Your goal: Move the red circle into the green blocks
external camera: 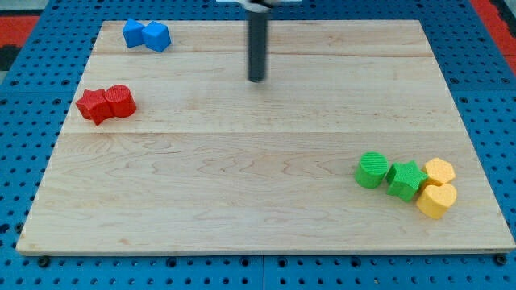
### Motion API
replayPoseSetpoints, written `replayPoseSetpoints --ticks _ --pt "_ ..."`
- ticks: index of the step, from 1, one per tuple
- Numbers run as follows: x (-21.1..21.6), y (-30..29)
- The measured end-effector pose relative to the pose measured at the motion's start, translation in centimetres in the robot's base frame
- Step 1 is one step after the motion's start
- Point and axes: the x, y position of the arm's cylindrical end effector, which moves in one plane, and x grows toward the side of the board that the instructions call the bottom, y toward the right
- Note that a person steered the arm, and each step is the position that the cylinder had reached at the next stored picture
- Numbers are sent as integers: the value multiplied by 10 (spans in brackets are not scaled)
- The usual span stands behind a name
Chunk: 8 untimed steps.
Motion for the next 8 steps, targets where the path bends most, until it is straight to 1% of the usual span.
replayPoseSetpoints --ticks 2,3,4,5,6,7,8 --pt "-7 -186" --pt "37 -205" --pt "97 -180" --pt "118 -122" --pt "109 -131" --pt "86 -160" --pt "91 -116"
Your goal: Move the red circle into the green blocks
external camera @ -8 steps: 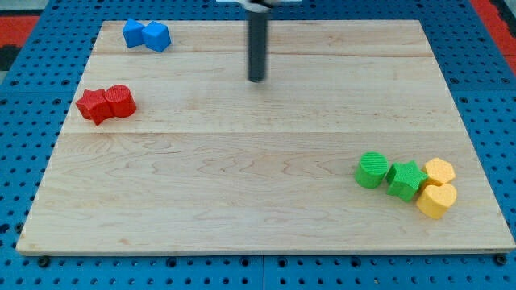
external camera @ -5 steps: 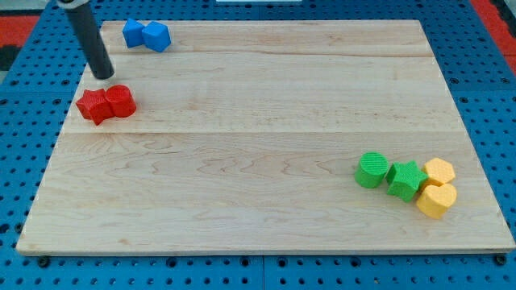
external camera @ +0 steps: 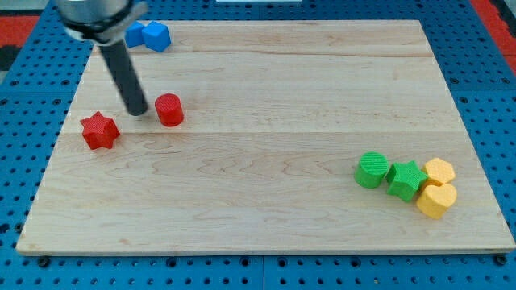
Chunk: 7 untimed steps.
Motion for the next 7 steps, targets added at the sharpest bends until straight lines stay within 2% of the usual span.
replayPoseSetpoints --ticks 1,5,7 --pt "7 57" --pt "-12 70" --pt "36 141"
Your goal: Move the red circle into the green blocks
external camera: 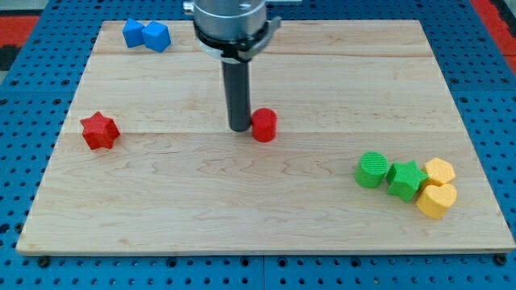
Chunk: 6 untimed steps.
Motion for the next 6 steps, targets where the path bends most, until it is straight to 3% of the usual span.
replayPoseSetpoints --ticks 1,3,4,5,6 --pt "30 50" --pt "-14 26" --pt "-8 82" --pt "23 151" --pt "28 163"
